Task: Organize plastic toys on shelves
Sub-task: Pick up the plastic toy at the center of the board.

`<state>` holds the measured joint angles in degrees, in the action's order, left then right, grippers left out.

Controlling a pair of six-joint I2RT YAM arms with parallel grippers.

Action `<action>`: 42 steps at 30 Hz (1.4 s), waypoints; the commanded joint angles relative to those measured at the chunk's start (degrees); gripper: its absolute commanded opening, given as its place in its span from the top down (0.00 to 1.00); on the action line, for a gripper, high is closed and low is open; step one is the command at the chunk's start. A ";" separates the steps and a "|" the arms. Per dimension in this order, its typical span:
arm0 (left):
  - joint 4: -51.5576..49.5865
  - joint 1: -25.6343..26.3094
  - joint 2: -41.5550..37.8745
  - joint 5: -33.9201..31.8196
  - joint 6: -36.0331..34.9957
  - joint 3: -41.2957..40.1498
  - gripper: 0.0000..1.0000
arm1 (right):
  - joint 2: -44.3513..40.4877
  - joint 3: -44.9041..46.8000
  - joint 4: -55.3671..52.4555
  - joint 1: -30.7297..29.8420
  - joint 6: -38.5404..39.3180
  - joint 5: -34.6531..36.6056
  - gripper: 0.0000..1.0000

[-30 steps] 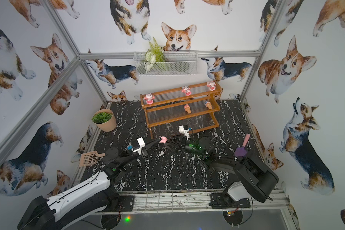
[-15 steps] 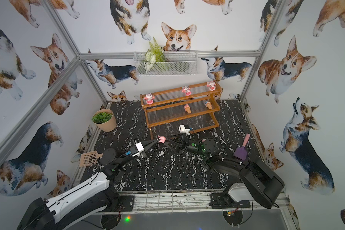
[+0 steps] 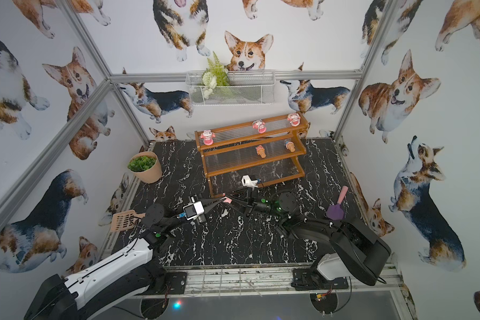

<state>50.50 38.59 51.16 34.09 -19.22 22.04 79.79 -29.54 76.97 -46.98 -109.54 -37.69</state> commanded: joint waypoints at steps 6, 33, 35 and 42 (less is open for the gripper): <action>0.30 -0.23 -1.29 -0.49 -1.86 -0.28 1.00 | -0.88 0.40 0.78 -0.22 -0.01 0.41 0.59; 4.07 -0.12 -1.93 -0.38 2.91 -1.74 0.75 | -8.26 1.45 -10.19 0.77 8.93 0.65 0.72; 6.30 -0.09 -2.55 -2.37 5.71 -2.70 0.55 | -8.88 1.88 -11.26 1.70 11.41 0.43 0.72; -9.52 -0.19 -15.75 -27.69 29.94 -4.23 0.23 | -18.38 4.40 -36.68 12.93 35.28 -0.56 0.72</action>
<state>51.29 38.54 39.62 20.32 -3.09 16.99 65.12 -25.21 55.29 -37.06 -90.54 -37.74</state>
